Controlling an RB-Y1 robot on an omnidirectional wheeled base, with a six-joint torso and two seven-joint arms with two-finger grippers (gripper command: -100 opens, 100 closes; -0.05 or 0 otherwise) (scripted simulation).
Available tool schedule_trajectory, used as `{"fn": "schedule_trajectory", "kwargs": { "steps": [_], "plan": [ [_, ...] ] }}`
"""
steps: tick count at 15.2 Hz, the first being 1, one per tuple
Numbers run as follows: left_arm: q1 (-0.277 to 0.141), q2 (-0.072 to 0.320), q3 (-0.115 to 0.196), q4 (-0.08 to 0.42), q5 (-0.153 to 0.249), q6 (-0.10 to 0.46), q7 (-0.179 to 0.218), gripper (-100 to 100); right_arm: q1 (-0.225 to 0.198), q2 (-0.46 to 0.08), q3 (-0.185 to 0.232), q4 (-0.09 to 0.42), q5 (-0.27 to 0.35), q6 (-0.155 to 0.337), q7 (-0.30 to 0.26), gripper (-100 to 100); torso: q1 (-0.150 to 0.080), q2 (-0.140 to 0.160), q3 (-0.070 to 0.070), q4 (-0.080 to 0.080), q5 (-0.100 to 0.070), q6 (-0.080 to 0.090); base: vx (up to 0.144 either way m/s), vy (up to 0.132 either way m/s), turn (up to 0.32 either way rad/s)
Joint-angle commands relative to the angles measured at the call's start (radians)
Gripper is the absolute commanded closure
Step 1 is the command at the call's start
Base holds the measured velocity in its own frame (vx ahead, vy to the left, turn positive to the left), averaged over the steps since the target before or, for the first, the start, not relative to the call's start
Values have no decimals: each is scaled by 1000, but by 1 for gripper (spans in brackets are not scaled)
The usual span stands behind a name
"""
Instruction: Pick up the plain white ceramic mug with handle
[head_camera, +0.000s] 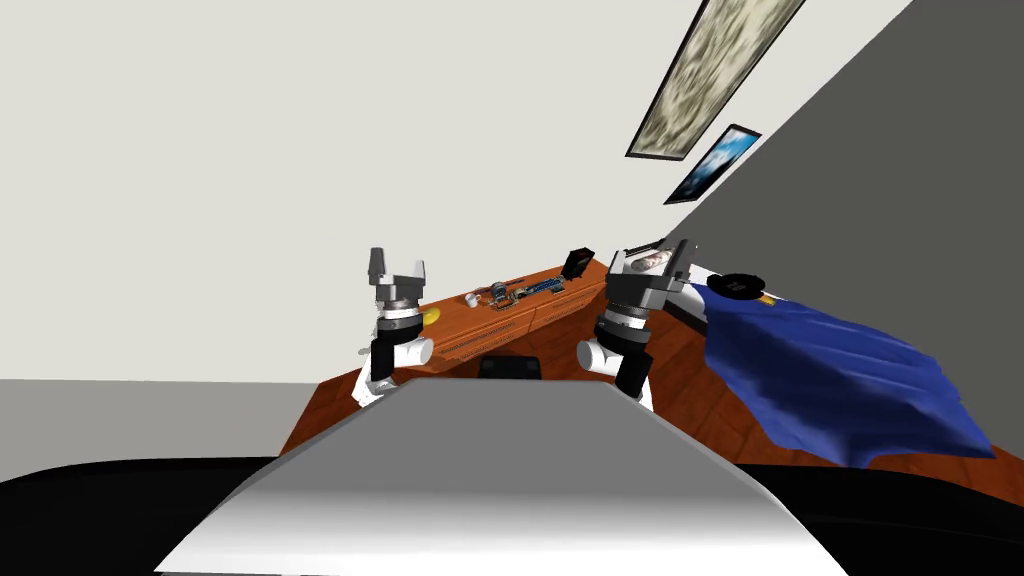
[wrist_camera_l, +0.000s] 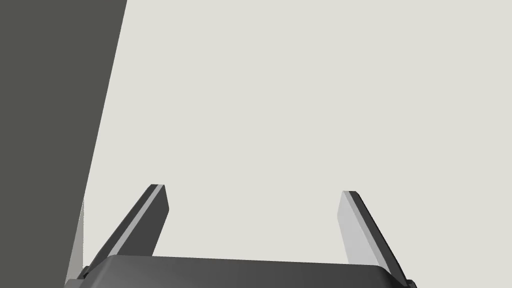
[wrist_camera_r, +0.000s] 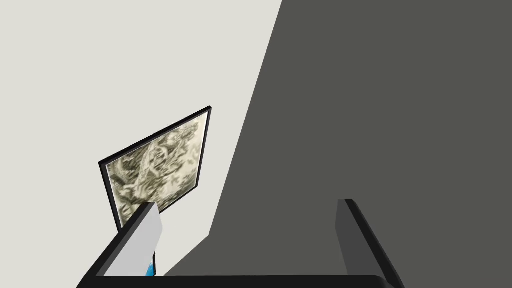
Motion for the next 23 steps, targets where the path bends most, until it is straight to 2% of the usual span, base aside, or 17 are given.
{"fn": "schedule_trajectory", "kwargs": {
  "steps": [1, 3, 5, 6, 7, 8, 10, 11, 12, 13, 15, 16, 17, 18, 20, 21, 23],
  "plan": [
    [-28, 24, 24, 49, 6, 50, 50, -100, 0, 0, 0, 0, 0, 0, 0, 0, 0, 0, 0, 0, 0, 0, -42, -9, -166],
    [-44, 42, 44, 84, 12, 86, 83, -100, 0, 0, 0, 0, 0, 0, 0, 0, 0, -1, -1, 0, 0, 0, -41, -8, -176],
    [-44, 42, 44, 84, 12, 95, 88, -100, 0, 0, 0, 0, 0, 0, 0, 0, 1, -1, 0, 0, 0, 0, -37, -4, -109],
    [-61, 59, 65, 122, 18, 127, 128, -100, 0, 0, 0, 0, 0, 0, 0, 0, 1, -1, -1, 0, 0, 0, -27, -10, -131],
    [-61, 59, 65, 122, 18, 137, 129, -100, 0, 0, 0, 0, 0, 0, 0, 0, 1, -2, -1, 0, 0, 0, -28, -10, -184],
    [-79, 76, 88, 156, 24, 161, 162, -100, 0, 0, 0, 0, 0, 0, 0, 0, 1, -2, -1, 0, 0, 0, -37, -12, -238],
    [-79, 76, 88, 163, 24, 181, 171, -100, 0, 0, 0, 0, 0, 0, 0, 0, 1, -2, -1, 0, 0, 0, -33, -4, -142],
    [-98, 93, 111, 206, 30, 220, 211, -100, 0, 0, 0, 0, 0, 0, 0, 0, 1, -2, -1, 0, 0, 0, -28, -5, -166],
    [-98, 93, 111, 206, 30, 228, 214, -100, 0, 0, 0, 0, 0, 0, 0, 0, 1, -2, -1, 0, 0, 0, -29, -5, -177],
    [-118, 109, 136, 246, 36, 253, 244, -100, 0, 0, 0, 0, 0, 0, 0, 0, 1, -2, -1, 0, 0, 0, -34, -5, -202],
    [-118, 109, 136, 252, 36, 276, 258, -100, 0, 0, 0, 0, 0, 0, 0, 0, 1, -2, -1, 0, 0, 0, -30, 1, -132],
    [-139, 125, 162, 296, 42, 308, 297, -100, 0, 0, 0, 0, 0, 0, 0, 0, 1, -2, -1, 0, 0, 0, -27, -6, -183],
    [-139, 125, 162, 301, 42, 326, 304, -100, 0, 0, 0, 0, 0, 0, 0, 0, 1, -2, -1, 0, 0, 0, -29, -6, -200],
    [-160, 141, 188, 329, 48, 350, 334, -100, 0, 0, 0, 0, 0, 0, 0, 0, 1, -2, -1, 0, 0, 0, -36, -3, -278],
    [-160, 141, 188, 351, 48, 377, 350, -100, 0, 0, 0, 0, 0, 0, 0, 0, 1, -2, -1, 0, 0, 0, -31, 3, -144],
    [-182, 156, 216, 385, 54, 414, 384, -100, 0, 0, 0, 0, 0, 0, 0, 0, 2, -2, -1, 0, 0, -1, -26, 4, -131],
    [-182, 156, 216, 404, 54, 429, 396, -100, 0, 0, 0, 0, 0, 0, 0, 0, 2, -2, -1, -1, 0, 0, -22, 6, -163]
  ]
}}
